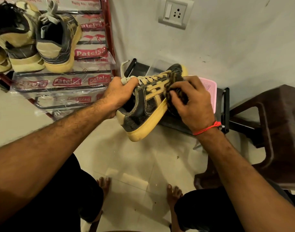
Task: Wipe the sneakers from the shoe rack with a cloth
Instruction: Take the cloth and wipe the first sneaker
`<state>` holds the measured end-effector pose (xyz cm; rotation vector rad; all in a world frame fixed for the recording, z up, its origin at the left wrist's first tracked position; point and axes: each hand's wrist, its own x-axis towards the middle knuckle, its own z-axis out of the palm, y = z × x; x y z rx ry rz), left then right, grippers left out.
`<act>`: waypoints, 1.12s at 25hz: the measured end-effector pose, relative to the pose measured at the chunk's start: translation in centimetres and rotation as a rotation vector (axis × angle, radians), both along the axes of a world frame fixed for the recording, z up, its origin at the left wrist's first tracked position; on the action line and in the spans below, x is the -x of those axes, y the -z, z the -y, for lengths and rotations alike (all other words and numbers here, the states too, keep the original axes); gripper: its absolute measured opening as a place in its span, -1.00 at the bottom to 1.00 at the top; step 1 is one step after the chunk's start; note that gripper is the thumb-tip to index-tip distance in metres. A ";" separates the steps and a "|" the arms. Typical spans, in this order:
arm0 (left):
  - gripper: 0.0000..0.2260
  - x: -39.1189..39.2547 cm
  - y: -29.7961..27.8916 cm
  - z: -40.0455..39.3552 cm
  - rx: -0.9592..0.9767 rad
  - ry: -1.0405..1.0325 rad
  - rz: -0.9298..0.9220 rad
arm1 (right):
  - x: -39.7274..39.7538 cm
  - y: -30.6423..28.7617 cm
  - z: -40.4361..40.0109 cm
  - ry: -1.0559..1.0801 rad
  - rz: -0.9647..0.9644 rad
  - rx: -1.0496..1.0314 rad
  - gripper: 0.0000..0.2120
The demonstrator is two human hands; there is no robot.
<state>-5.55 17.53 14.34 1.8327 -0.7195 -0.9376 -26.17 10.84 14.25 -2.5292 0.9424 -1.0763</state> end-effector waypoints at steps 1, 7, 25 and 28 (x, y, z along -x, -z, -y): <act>-0.60 0.2 -0.1 0.0 -0.012 -0.019 -0.002 | -0.5 0.4 -1.3 -0.032 -0.025 0.002 -0.84; -0.80 0.2 -0.3 -0.3 0.004 -0.019 -0.026 | -1.4 0.5 -3.3 -0.199 -0.107 0.036 -0.82; -0.72 0.0 0.4 0.0 0.095 0.133 0.243 | -2.5 1.8 -6.9 -0.441 -0.182 0.037 -0.83; -0.69 0.0 0.9 -0.2 0.133 0.187 0.324 | -0.3 0.9 -0.8 -0.075 -0.060 0.027 -0.86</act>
